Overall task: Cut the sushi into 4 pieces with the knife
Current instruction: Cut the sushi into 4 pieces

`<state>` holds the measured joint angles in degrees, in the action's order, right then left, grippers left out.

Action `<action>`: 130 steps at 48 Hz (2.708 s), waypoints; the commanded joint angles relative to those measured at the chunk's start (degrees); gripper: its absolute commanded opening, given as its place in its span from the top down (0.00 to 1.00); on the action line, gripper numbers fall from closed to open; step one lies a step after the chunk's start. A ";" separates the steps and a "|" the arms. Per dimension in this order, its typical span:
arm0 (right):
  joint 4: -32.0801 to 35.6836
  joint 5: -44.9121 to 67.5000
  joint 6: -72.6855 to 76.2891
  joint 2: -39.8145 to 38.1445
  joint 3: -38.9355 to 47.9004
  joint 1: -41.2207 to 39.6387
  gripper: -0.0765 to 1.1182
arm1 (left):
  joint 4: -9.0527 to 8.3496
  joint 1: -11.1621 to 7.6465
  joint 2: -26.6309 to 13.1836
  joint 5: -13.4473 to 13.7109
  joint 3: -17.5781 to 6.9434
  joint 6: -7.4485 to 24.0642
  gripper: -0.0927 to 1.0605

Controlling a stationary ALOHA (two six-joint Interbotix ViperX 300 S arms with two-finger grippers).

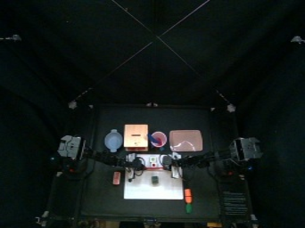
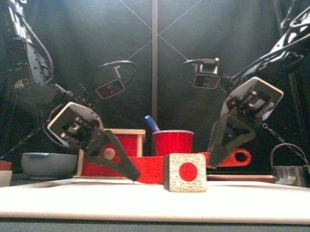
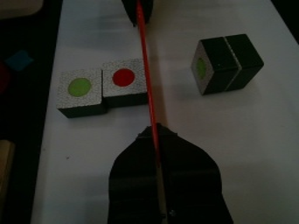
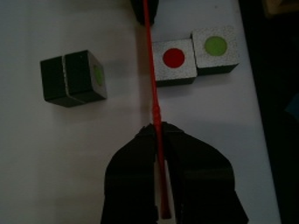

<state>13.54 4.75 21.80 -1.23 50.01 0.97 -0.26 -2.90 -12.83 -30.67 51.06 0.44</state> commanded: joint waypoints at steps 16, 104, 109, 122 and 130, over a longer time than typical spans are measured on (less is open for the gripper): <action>-0.88 -0.09 0.44 -8.09 -2.11 3.43 0.79 | 5.45 -1.76 8.70 4.13 -2.90 -0.18 0.77; -3.96 -0.88 0.44 -0.70 -2.90 8.96 0.79 | 16.26 -10.28 1.23 3.87 -5.98 -0.18 0.77; -4.13 -0.79 0.44 1.05 -2.90 8.88 0.79 | 17.05 -9.93 -0.88 4.04 -5.89 -0.18 0.77; -5.54 -0.62 0.44 5.36 -3.08 8.61 0.79 | 18.98 -9.93 -7.03 4.31 -6.33 -0.18 0.78; -5.45 -0.44 0.35 5.45 -3.43 8.61 0.79 | 19.25 -9.84 -7.12 4.31 -6.33 -0.18 0.78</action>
<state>8.17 3.25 22.32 2.64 48.34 9.93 18.37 -13.71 -17.75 -26.98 46.05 0.18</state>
